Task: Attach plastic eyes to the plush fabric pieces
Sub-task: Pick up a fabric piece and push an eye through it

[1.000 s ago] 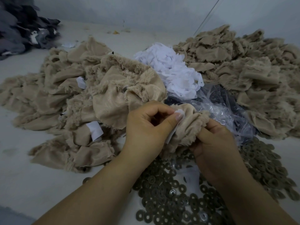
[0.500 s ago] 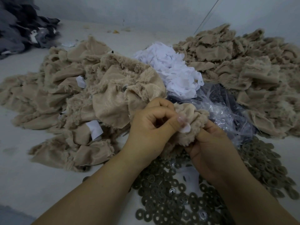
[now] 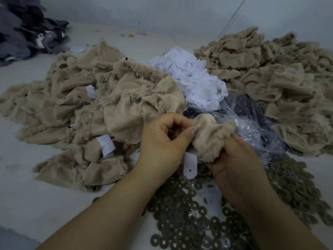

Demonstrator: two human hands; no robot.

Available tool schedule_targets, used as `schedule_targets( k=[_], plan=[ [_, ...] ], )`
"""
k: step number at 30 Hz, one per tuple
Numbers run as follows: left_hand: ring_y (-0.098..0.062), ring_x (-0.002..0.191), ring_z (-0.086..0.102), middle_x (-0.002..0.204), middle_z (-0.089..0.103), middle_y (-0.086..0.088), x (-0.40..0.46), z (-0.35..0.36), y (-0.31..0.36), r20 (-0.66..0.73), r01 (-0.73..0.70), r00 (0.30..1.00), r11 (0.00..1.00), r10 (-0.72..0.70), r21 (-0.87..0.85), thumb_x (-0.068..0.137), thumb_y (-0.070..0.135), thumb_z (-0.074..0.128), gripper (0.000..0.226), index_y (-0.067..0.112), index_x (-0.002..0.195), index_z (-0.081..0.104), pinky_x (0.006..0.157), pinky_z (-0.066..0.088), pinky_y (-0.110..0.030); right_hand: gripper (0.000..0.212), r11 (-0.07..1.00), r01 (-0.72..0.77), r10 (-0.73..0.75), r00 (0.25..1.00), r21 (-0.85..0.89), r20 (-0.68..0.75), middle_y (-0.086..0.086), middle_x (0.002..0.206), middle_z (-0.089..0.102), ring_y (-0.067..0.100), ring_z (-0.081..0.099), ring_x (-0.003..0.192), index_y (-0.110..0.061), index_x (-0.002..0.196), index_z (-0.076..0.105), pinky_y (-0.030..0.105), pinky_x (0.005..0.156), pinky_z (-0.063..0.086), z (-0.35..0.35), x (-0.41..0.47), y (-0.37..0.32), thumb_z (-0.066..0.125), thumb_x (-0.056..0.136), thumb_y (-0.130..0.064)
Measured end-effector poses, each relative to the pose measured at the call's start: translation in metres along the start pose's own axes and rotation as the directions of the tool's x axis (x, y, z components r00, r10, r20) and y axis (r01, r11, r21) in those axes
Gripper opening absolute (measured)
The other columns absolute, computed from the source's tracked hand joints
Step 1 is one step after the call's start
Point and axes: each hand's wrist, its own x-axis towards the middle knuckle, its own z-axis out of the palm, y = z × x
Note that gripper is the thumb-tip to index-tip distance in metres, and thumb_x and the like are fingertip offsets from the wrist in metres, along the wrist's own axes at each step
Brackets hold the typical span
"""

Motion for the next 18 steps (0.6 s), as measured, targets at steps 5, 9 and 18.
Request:
schedule_targets(
  k=[5,9,18],
  plan=[
    [-0.041,0.077,0.063,0.081,0.07,-0.01,0.0,0.0028,0.0013,0.053,-0.002,0.999,1.0,0.002,-0.002,0.079,0.009,0.071,0.012,0.02,0.082,0.07,0.068,0.056,-0.054,0.032,0.999,-0.037,0.038,0.999,-0.019,0.03,0.018,0.114,0.073,0.029,0.071,0.108,0.001,0.121,0.064,0.029,0.081,0.06,0.0023,-0.0001,0.0023,0.054,0.091,-0.004],
    [-0.04,0.08,0.065,0.083,0.072,-0.008,-0.0007,0.0025,0.0015,0.06,0.002,0.998,1.0,-0.001,-0.018,0.08,0.007,0.07,0.015,0.02,0.086,0.073,0.072,0.057,-0.053,0.026,0.999,-0.047,0.047,0.998,0.0,-0.03,0.02,0.106,0.075,0.027,0.074,0.098,0.002,0.113,0.067,0.026,0.073,0.06,0.0055,0.0023,0.0033,0.055,0.089,-0.001],
    [-0.032,0.079,0.07,0.085,0.075,-0.005,0.0006,0.0037,-0.0024,0.031,0.067,0.997,0.998,-0.068,0.01,0.084,-0.001,0.072,0.019,0.018,0.086,0.075,0.072,0.059,-0.05,0.024,0.983,-0.035,0.006,0.988,-0.183,-0.156,0.021,0.102,0.075,0.034,0.073,0.098,-0.002,0.107,0.072,0.037,0.08,0.062,0.0033,0.0072,0.008,0.057,0.09,0.005]
  ],
)
